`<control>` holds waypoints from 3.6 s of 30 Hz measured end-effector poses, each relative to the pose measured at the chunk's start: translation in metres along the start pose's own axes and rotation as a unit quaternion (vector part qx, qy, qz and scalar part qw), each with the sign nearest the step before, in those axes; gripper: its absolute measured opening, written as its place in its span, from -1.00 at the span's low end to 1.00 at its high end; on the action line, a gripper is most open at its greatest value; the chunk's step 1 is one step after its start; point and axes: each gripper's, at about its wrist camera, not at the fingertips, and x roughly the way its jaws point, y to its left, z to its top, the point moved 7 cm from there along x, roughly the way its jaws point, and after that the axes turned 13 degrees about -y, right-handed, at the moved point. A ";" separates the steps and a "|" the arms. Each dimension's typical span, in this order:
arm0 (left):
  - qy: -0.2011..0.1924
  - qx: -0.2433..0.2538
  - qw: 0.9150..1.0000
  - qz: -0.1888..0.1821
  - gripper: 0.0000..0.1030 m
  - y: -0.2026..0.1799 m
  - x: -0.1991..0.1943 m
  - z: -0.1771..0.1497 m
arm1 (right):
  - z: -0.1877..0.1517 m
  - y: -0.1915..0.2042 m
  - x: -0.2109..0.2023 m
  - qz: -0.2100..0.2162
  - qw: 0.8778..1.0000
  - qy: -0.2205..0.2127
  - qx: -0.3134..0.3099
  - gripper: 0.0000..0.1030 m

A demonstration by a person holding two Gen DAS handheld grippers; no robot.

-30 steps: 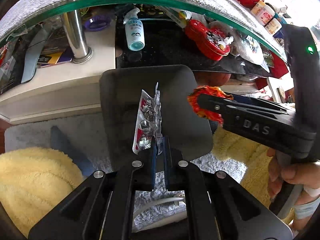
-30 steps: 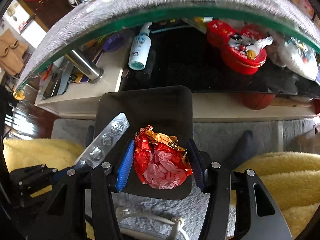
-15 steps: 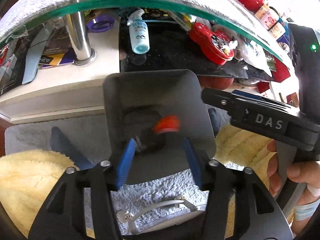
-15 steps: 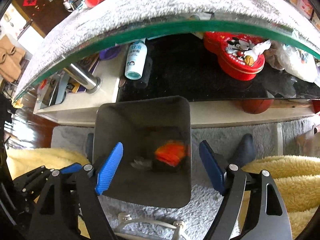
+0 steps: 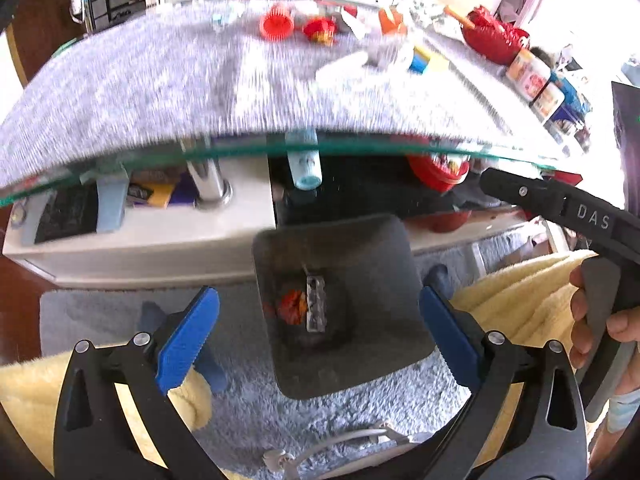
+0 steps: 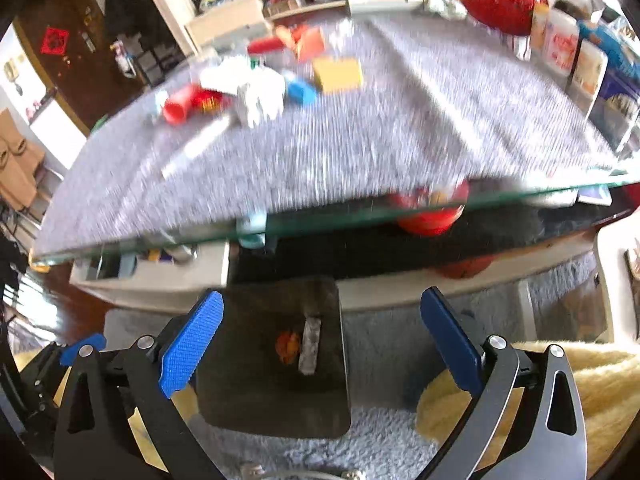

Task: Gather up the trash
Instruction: 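Grasp the crumpled white paper with the right gripper while the left grasps the white tube, then lower both tools into the bin and open both grippers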

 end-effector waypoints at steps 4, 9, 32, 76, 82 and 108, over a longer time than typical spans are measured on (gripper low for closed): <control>-0.017 0.020 1.000 0.005 0.84 -0.004 -0.006 0.025 | 0.029 0.004 -0.003 0.005 1.000 -0.025 -0.004 0.93; -0.042 0.043 0.998 0.015 0.84 -0.007 -0.001 0.061 | 0.057 0.007 0.013 0.006 0.999 -0.033 -0.005 0.93; -0.032 0.062 0.997 -0.034 0.22 -0.013 0.088 0.128 | 0.111 0.041 0.111 0.055 0.998 -0.020 -0.018 0.02; -0.055 0.021 0.997 -0.041 -0.77 -0.024 -0.010 0.055 | 0.035 0.037 -0.008 0.085 0.995 -0.030 -0.038 -0.64; -0.032 0.015 0.999 -0.038 -0.76 -0.022 -0.009 0.017 | -0.006 0.037 -0.006 0.088 0.995 -0.001 -0.039 -0.64; 0.060 -0.027 0.997 -0.043 -0.69 -0.007 0.039 -0.062 | -0.082 0.032 0.041 0.074 0.992 0.097 -0.011 -0.46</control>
